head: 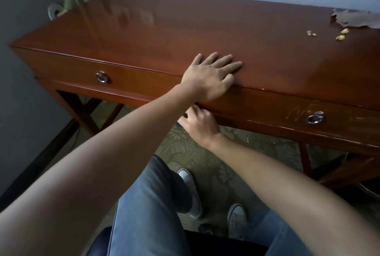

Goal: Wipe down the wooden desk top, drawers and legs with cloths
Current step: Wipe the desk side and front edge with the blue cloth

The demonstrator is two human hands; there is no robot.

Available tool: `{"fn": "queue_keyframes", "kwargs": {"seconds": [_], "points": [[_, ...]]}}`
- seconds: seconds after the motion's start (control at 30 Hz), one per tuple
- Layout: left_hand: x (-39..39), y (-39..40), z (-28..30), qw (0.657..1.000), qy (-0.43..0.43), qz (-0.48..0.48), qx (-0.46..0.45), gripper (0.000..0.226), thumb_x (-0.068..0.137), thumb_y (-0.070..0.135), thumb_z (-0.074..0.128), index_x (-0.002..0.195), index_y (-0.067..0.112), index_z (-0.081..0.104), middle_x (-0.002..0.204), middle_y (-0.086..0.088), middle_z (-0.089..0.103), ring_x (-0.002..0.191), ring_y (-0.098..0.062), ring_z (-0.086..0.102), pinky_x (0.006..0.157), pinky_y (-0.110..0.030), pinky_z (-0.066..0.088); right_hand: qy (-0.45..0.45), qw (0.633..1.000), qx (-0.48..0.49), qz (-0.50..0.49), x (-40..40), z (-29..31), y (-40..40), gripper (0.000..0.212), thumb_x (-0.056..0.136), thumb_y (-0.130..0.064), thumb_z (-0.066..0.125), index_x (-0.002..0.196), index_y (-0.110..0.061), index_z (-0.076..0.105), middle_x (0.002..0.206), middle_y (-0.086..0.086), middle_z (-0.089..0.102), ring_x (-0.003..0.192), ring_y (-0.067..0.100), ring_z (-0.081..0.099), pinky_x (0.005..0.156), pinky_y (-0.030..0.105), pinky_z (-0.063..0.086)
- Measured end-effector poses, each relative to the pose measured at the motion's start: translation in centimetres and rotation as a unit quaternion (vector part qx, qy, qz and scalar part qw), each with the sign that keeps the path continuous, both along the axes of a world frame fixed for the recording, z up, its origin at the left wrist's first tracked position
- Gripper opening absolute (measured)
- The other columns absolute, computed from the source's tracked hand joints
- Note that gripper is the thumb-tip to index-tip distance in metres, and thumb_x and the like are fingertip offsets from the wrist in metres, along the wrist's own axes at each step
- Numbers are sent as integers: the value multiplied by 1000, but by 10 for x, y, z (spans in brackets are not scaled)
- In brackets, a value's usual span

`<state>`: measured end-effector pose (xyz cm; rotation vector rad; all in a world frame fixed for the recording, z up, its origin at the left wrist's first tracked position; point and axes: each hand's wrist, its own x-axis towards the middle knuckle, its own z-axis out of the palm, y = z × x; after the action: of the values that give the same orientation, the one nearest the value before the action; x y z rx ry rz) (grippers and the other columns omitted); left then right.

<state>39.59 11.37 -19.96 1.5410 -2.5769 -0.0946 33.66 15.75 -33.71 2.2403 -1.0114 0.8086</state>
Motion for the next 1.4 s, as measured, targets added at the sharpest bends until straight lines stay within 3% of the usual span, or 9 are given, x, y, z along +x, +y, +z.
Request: {"fn": "queue_keyframes", "kwargs": {"seconds": [0.27, 0.43, 0.6, 0.8, 0.97, 1.07, 1.2, 1.3, 1.4], "points": [[-3, -3, -4, 999, 9, 1, -31, 59, 102, 51, 15, 161, 49, 17, 172, 13, 12, 159, -19, 7, 127, -55, 3, -2, 969, 87, -229, -188, -40, 76, 20, 76, -10, 81, 87, -16, 66, 85, 7, 53, 58, 22, 54, 50, 24, 25], [-4, 0, -5, 999, 7, 4, -33, 58, 103, 51, 16, 161, 50, 18, 171, 15, 13, 159, -17, 8, 127, -53, 4, -20, 976, 83, -200, -126, -20, 54, 27, 79, -34, 76, 97, -19, 63, 95, 5, 60, 61, 21, 61, 45, 30, 41], [-2, 0, -6, 999, 8, 3, -41, 58, 102, 52, 15, 160, 51, 17, 171, 16, 13, 159, -17, 8, 128, -52, 5, -36, 981, 80, -175, -30, -12, 23, 12, 79, -16, 71, 86, -19, 62, 81, 5, 56, 46, 24, 54, 38, 29, 35], [-2, 3, -10, 998, 11, 1, -62, 61, 99, 53, 14, 160, 49, 21, 170, 14, 19, 158, -19, 15, 127, -54, 10, -59, 970, 128, -197, -92, -19, 49, 29, 82, -36, 69, 104, -19, 61, 94, 2, 63, 59, 23, 66, 44, 30, 45], [-2, 9, -12, 994, 5, -10, -105, 65, 101, 56, 11, 160, 38, 30, 168, 5, 29, 155, -28, 24, 124, -58, 18, -227, 889, 221, -331, -215, -35, 102, 29, 84, -19, 78, 104, -19, 56, 97, 4, 69, 76, 29, 71, 56, 32, 51], [-17, 16, -12, 990, -13, -48, -134, 72, 102, 65, 13, 158, 26, 38, 164, -3, 38, 151, -32, 32, 122, -56, 25, -387, 777, 251, -428, -262, -34, 119, 31, 88, -13, 76, 106, -21, 52, 96, 8, 70, 86, 32, 70, 67, 35, 51], [-62, 13, -2, 990, -60, -98, -86, 84, 92, 86, 1, 162, 43, 15, 171, 1, 21, 156, -34, 20, 123, -60, 20, -531, 672, 245, -454, -291, -36, 116, 41, 86, -15, 78, 109, -20, 44, 103, 7, 66, 98, 33, 67, 78, 36, 49], [-89, 8, 0, 992, -71, -81, -64, 86, 85, 90, -7, 161, 50, 2, 173, 2, 10, 157, -38, 11, 121, -66, 15, -586, 638, 213, -452, -290, -31, 113, 40, 83, -20, 82, 108, -17, 51, 108, 9, 68, 104, 31, 66, 85, 34, 47], [-96, 6, -3, 993, -70, -74, -61, 88, 82, 92, -10, 160, 52, 0, 173, 3, 7, 157, -38, 9, 121, -67, 12, -603, 665, 179, -402, -250, -26, 112, 25, 86, -17, 79, 100, -14, 58, 99, 3, 68, 93, 21, 65, 81, 30, 46]]}}
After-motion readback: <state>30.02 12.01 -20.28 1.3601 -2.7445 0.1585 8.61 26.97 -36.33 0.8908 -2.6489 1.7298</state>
